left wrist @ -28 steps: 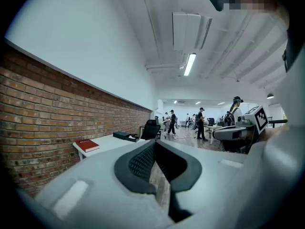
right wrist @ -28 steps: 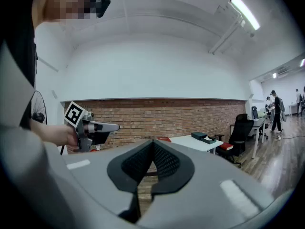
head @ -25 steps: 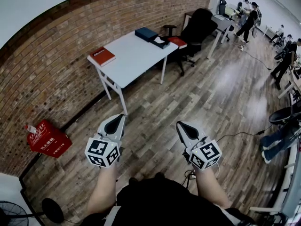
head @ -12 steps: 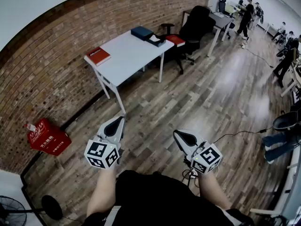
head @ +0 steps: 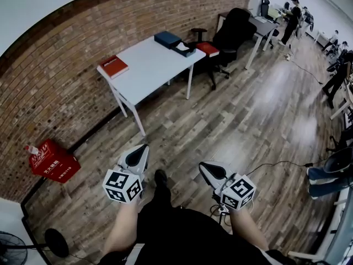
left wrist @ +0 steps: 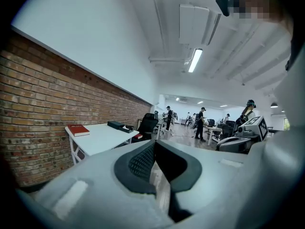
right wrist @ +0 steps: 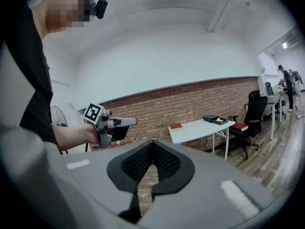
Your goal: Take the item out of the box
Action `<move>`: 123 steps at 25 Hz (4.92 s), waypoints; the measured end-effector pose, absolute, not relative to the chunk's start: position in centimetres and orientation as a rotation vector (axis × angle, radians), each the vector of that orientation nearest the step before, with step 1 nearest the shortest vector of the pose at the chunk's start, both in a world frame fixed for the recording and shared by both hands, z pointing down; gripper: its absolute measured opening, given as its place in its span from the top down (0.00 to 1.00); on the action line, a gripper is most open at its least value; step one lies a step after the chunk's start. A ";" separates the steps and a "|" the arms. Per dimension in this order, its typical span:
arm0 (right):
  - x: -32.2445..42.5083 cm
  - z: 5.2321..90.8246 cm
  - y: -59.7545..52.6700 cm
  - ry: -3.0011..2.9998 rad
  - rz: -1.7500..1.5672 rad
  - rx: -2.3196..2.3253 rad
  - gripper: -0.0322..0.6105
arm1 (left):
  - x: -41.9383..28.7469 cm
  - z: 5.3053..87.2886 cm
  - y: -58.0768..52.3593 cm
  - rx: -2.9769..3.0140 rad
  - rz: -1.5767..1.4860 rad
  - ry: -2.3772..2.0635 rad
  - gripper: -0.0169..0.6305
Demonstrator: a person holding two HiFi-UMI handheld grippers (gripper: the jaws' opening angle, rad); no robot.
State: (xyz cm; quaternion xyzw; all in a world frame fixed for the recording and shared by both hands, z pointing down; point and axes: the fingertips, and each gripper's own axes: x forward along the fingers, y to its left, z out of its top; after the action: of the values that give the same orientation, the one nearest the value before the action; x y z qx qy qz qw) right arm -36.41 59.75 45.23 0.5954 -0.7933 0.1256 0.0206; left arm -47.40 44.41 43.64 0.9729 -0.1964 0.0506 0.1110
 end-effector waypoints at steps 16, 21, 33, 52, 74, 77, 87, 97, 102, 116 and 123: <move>-25.7 45.7 44.2 -2.328 0.451 1.970 0.95 | -32.8 40.9 29.3 2.987 0.171 -0.282 0.96; -23.6 45.6 38.8 -2.270 0.485 2.023 0.95 | -30.3 41.0 25.0 3.032 0.208 -0.210 0.96; -22.4 46.1 29.3 -2.315 0.489 1.904 0.95 | -26.9 42.2 16.8 3.006 0.203 -0.195 0.96; -0.1 46.5 12.6 -2.454 0.502 1.716 0.95 | -7.1 42.1 0.6 2.925 0.195 -0.473 0.96; 16.7 48.9 -2.2 -2.423 0.632 1.753 0.95 | 8.5 43.9 -17.3 2.818 0.121 -0.571 0.96; 17.9 46.3 -7.9 -2.456 0.523 1.696 0.95 | 10.5 41.9 -21.3 2.840 0.059 -0.559 0.96; 17.3 49.0 -18.5 -2.482 0.599 1.417 0.95 | 12.6 45.5 -28.5 2.757 0.130 -0.583 0.96; 21.5 50.3 -22.5 -2.628 0.635 1.082 0.95 | 17.8 45.5 -31.8 2.700 0.167 -0.806 0.96; 26.1 50.2 -22.1 -2.637 0.642 0.998 0.95 | 21.6 45.0 -31.3 2.670 0.170 -0.880 0.96; 27.0 54.2 -23.8 -2.601 0.753 0.859 0.95 | 19.9 47.8 -29.8 2.575 0.265 -1.030 0.96; 23.7 55.3 -23.5 -2.577 0.744 0.772 0.95 | 16.7 50.5 -29.8 2.490 0.273 -1.063 0.96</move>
State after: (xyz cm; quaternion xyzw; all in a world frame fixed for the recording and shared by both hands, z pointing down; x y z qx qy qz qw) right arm 23.70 -23.49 55.26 0.2723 -0.9091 0.2624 0.1745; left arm 16.70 -29.76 50.51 0.8950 -0.3819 0.0980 0.2087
